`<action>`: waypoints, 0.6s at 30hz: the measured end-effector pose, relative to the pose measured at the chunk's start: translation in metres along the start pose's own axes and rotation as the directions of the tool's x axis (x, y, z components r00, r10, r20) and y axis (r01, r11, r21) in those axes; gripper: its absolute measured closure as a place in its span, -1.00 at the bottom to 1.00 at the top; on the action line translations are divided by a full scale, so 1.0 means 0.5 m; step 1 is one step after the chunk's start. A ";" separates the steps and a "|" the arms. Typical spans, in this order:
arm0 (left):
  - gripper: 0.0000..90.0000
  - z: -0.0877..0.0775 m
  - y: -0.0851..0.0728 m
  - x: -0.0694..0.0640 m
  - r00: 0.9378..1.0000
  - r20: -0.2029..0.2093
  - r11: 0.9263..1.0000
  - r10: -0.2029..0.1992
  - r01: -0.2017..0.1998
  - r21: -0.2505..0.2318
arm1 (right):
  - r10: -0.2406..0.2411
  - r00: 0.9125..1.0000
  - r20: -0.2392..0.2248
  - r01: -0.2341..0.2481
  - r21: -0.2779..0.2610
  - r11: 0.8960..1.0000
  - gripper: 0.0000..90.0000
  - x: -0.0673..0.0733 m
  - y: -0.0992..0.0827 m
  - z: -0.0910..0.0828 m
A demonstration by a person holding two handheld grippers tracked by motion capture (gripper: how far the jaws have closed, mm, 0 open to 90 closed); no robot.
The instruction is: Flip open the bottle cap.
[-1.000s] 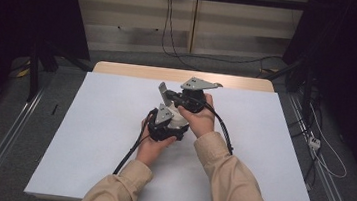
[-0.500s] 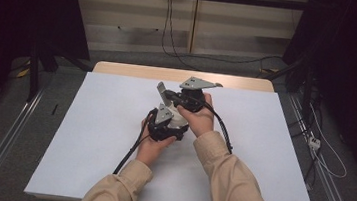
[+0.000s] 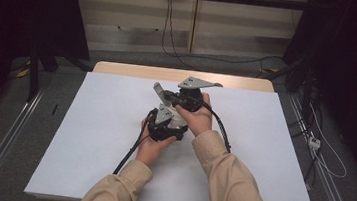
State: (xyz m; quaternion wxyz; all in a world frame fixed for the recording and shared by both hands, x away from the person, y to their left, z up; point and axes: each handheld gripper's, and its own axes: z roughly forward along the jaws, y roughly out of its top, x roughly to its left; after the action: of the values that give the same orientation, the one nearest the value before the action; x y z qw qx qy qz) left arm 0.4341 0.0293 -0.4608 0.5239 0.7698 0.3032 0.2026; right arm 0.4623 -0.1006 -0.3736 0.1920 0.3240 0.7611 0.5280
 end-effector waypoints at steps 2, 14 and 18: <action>-0.59 0.000 0.000 0.000 1.000 0.000 1.000 0.002 -0.002 0.001 | 0.002 1.000 -0.002 -0.002 0.001 1.000 1.00 0.000 0.000 0.002; -0.59 -0.001 0.000 0.000 1.000 -0.002 1.000 0.010 -0.010 0.006 | 0.006 1.000 -0.019 -0.006 0.012 1.000 1.00 -0.001 0.000 0.010; -0.59 -0.001 0.000 0.000 1.000 -0.003 1.000 0.016 -0.016 0.007 | 0.005 1.000 -0.029 -0.005 0.015 1.000 1.00 0.003 0.001 0.015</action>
State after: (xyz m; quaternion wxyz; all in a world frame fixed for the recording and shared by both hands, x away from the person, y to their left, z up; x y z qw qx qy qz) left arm 0.4337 0.0294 -0.4605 0.5192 0.7736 0.2985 0.2068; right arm 0.4663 -0.0944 -0.3761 0.1772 0.3198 0.7670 0.5273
